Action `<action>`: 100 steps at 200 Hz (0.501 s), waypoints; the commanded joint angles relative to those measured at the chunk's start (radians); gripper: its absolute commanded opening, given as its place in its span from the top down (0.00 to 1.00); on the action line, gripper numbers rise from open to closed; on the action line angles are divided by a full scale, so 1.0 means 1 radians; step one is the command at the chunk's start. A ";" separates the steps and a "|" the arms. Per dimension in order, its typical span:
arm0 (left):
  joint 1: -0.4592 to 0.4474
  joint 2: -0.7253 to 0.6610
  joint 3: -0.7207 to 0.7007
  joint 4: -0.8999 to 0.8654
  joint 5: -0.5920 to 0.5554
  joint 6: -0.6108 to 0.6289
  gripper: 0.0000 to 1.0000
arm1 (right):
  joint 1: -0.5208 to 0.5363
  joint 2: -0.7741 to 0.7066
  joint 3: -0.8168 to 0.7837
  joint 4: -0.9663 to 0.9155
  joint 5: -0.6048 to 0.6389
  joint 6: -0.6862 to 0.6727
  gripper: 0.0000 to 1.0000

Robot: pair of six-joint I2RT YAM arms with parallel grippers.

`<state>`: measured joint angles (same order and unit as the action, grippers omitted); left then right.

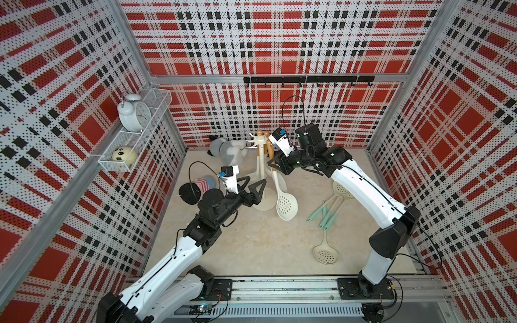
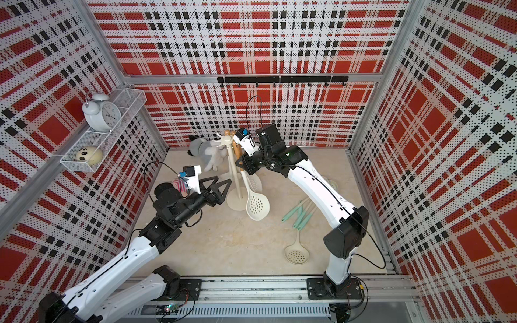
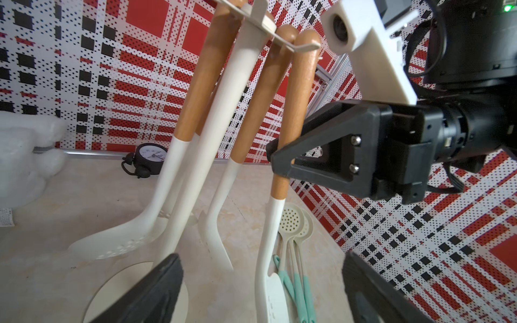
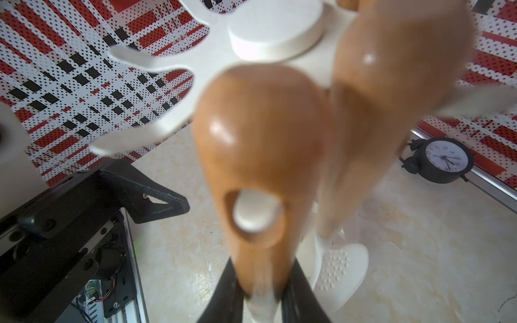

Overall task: Hang the skimmer on the kitchen utensil rack
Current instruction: Hang the skimmer on the rack.

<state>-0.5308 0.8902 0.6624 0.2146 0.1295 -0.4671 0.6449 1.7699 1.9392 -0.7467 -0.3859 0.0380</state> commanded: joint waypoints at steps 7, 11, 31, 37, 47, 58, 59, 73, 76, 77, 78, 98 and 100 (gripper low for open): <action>-0.026 -0.019 -0.029 -0.004 -0.067 0.023 0.05 | -0.008 -0.087 -0.095 0.064 0.019 0.007 0.33; -0.035 -0.020 -0.033 -0.007 -0.083 0.028 0.05 | -0.008 -0.111 -0.112 0.087 0.026 0.010 0.25; -0.117 -0.026 -0.061 -0.008 -0.181 0.058 0.05 | -0.008 -0.250 -0.271 0.218 0.125 0.035 0.02; -0.150 -0.026 -0.070 -0.006 -0.222 0.066 0.05 | -0.010 -0.301 -0.342 0.273 0.177 0.052 0.00; -0.218 -0.026 -0.085 -0.003 -0.299 0.080 0.06 | -0.022 -0.390 -0.466 0.339 0.257 0.103 0.00; -0.295 -0.022 -0.107 0.013 -0.384 0.093 0.07 | -0.052 -0.479 -0.600 0.397 0.335 0.190 0.00; -0.303 -0.023 -0.109 0.016 -0.392 0.093 0.07 | -0.055 -0.488 -0.609 0.401 0.344 0.199 0.00; -0.386 -0.007 -0.137 0.054 -0.472 0.093 0.10 | -0.091 -0.591 -0.773 0.445 0.421 0.296 0.00; -0.402 -0.003 -0.145 0.065 -0.488 0.115 0.10 | -0.098 -0.612 -0.805 0.447 0.440 0.316 0.00; -0.407 -0.002 -0.147 0.068 -0.492 0.117 0.11 | -0.100 -0.617 -0.811 0.447 0.446 0.323 0.00; -0.410 0.000 -0.148 0.069 -0.494 0.117 0.11 | -0.102 -0.624 -0.818 0.448 0.455 0.330 0.00; -0.494 0.047 -0.174 0.137 -0.534 0.114 0.14 | -0.145 -0.724 -0.983 0.396 0.583 0.453 0.03; -0.501 0.053 -0.176 0.144 -0.534 0.113 0.14 | -0.154 -0.732 -0.995 0.386 0.586 0.467 0.04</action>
<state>-0.9615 0.8986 0.5137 0.2569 -0.2722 -0.3862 0.5350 1.1007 1.0912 -0.3721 -0.0029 0.2932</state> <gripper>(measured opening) 0.868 0.980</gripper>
